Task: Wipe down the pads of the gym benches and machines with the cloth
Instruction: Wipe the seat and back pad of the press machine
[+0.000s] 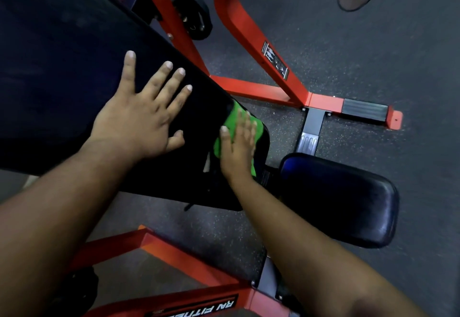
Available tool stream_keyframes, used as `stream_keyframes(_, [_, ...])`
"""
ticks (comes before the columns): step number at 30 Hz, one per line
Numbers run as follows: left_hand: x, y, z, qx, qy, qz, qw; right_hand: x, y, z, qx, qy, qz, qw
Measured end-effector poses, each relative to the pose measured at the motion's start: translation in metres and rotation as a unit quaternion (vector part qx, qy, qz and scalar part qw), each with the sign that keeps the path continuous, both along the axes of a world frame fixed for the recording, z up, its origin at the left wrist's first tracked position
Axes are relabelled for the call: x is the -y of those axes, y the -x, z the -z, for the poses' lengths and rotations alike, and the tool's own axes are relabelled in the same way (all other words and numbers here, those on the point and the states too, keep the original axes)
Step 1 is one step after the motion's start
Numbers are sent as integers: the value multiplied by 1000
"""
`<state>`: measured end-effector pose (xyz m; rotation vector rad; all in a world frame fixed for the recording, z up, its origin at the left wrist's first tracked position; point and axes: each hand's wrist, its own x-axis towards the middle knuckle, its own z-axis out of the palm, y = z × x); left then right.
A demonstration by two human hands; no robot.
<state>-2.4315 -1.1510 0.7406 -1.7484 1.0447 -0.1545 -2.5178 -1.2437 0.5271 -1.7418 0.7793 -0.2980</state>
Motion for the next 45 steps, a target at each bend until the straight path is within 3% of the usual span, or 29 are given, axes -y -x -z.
stream_keyframes(3, [0,1,-1,-2,4,-1,1000,10,0,4,59,92,-62,992])
stream_keyframes(5, [0,1,1,-4,9,2,1000,18,30,53,3,101,-49,994])
stream_keyframes(7, [-2,-1,1,-3,13,2,1000,12,64,94,-83,-58,40,994])
stream_keyframes(9, [-2,-2,2,-4,15,3,1000,-5,81,106,-135,-237,132,953])
stream_keyframes(10, [-2,-2,3,-4,16,5,1000,-15,82,103,-137,-257,152,945])
stream_keyframes(13, [-1,-2,3,0,13,5,1000,-43,78,73,-125,-185,168,960])
stream_keyframes(17, [-2,-3,3,3,15,8,1000,-82,78,32,-41,-52,82,994])
stream_keyframes(19, [-1,-1,2,1,16,7,1000,-69,86,38,-31,-20,20,999])
stream_keyframes(22, [-2,-2,3,1,23,11,1000,-25,113,82,-56,125,-113,984])
stream_keyframes(24, [-3,-2,3,-1,26,12,1000,-13,119,100,-33,138,-155,978])
stream_keyframes(29, [-7,-4,7,-4,49,31,998,-39,102,74,43,112,-98,988])
stream_keyframes(33, [-7,-1,2,-22,72,36,996,-38,55,8,112,168,-166,965])
stream_keyframes(36, [-11,10,-18,-36,147,13,988,-29,46,-6,128,244,-220,936])
stream_keyframes(41, [-54,26,-65,76,227,-55,969,-27,87,38,142,295,-275,904])
stream_keyframes(45, [-107,43,-94,138,322,-132,927,-44,32,-39,206,343,-292,869])
